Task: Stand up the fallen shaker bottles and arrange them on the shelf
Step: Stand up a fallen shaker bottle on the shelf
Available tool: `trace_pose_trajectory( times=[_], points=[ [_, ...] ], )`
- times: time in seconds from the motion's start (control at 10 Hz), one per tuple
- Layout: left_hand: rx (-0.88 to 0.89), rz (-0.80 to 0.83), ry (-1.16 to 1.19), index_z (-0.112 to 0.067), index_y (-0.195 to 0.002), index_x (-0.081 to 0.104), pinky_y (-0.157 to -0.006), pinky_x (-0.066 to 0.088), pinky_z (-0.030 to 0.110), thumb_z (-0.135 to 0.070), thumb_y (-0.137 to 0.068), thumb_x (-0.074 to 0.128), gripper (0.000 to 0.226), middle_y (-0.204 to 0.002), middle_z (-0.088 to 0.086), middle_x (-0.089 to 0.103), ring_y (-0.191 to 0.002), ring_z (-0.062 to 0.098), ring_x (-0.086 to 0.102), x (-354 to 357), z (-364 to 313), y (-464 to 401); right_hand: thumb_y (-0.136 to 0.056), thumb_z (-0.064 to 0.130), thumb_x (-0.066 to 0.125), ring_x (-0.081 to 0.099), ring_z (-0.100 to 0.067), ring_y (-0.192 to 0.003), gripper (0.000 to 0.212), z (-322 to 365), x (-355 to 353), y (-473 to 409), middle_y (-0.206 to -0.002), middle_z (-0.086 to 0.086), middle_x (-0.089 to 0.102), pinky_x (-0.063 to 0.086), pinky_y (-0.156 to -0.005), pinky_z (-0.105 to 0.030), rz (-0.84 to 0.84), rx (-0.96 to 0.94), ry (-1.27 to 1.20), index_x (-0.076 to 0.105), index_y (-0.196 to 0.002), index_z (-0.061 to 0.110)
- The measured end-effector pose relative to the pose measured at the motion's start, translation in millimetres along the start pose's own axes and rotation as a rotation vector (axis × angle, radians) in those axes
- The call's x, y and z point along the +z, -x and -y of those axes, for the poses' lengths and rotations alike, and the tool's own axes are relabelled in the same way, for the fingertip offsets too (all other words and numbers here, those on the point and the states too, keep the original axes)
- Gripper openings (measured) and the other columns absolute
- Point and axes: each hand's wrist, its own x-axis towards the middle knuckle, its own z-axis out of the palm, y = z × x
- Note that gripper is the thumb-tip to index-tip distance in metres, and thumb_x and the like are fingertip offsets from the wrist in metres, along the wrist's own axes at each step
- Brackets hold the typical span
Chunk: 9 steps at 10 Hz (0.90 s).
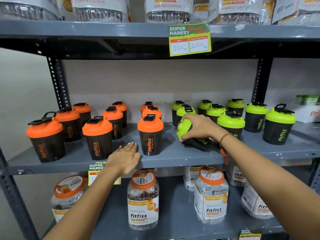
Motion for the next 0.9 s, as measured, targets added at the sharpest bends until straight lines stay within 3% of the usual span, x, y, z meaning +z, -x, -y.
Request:
trace_pose_trajectory(
  times=[0.1, 0.2, 0.3, 0.6, 0.7, 0.8, 0.9],
  points=[
    [0.001, -0.002, 0.003, -0.014, -0.152, 0.016, -0.120, 0.006, 0.033, -0.040, -0.097, 0.014, 0.060, -0.161, 0.003, 0.011, -0.148, 0.012, 0.009, 1, 0, 0, -0.045, 0.062, 0.081, 0.060, -0.021, -0.101, 0.081, -10, -2, 2, -0.110, 0.001, 0.063, 0.047, -0.076, -0.030, -0.132, 0.083, -0.418, 0.052, -0.118, 0.041],
    [0.002, -0.007, 0.003, -0.015, -0.152, 0.016, -0.120, 0.006, 0.033, -0.040, -0.097, 0.014, 0.060, -0.161, 0.003, 0.012, -0.148, 0.012, 0.009, 1, 0, -1, -0.041, 0.052, 0.086, 0.063, -0.015, -0.103, 0.076, -19, 6, 4, -0.114, 0.004, 0.064, 0.053, -0.084, -0.029, -0.243, 0.137, -0.842, 0.054, -0.110, 0.041],
    [-0.002, -0.006, 0.001, -0.015, -0.152, 0.016, -0.120, 0.005, 0.033, -0.039, -0.098, 0.014, 0.059, -0.161, 0.002, 0.011, -0.148, 0.011, 0.008, 2, 0, -2, -0.043, 0.044, 0.090, 0.066, -0.013, -0.099, 0.071, -26, 16, 8, -0.108, 0.009, 0.065, 0.055, -0.085, -0.028, -0.323, 0.148, -1.029, 0.055, -0.105, 0.040],
    [-0.009, -0.011, -0.005, -0.016, -0.152, 0.016, -0.120, 0.005, 0.033, -0.039, -0.098, 0.014, 0.059, -0.161, 0.002, 0.012, -0.148, 0.012, 0.009, 3, 1, -2, -0.050, 0.044, 0.092, 0.067, -0.018, -0.105, 0.068, -33, 37, 16, -0.116, 0.002, 0.066, 0.055, -0.095, -0.042, -0.334, 0.120, -1.042, 0.050, -0.103, 0.048],
    [-0.010, -0.008, -0.008, -0.015, -0.152, 0.016, -0.120, 0.005, 0.033, -0.039, -0.098, 0.014, 0.059, -0.161, 0.002, 0.011, -0.148, 0.012, 0.009, 2, 0, -2, -0.050, 0.044, 0.091, 0.066, -0.019, -0.108, 0.071, -32, 36, 19, -0.119, 0.000, 0.065, 0.054, -0.096, -0.042, -0.330, 0.108, -1.036, 0.049, -0.107, 0.047],
    [-0.012, -0.010, -0.005, -0.016, -0.152, 0.015, -0.120, 0.005, 0.033, -0.040, -0.098, 0.014, 0.059, -0.161, 0.002, 0.011, -0.148, 0.012, 0.009, 2, 0, -1, -0.054, 0.049, 0.089, 0.060, -0.011, -0.115, 0.076, -29, 32, 24, -0.129, 0.007, 0.059, 0.050, -0.098, -0.030, -0.321, 0.086, -0.978, 0.047, -0.117, 0.047],
    [-0.017, -0.008, 0.000, -0.015, -0.152, 0.015, -0.120, 0.005, 0.033, -0.040, -0.097, 0.014, 0.060, -0.161, 0.002, 0.011, -0.148, 0.012, 0.009, 2, -1, -1, -0.070, 0.058, 0.076, 0.045, -0.009, -0.128, 0.077, -20, 19, 23, -0.140, 0.009, 0.049, 0.037, -0.105, -0.028, -0.523, 0.062, -0.785, 0.045, -0.136, 0.033]
  ],
)
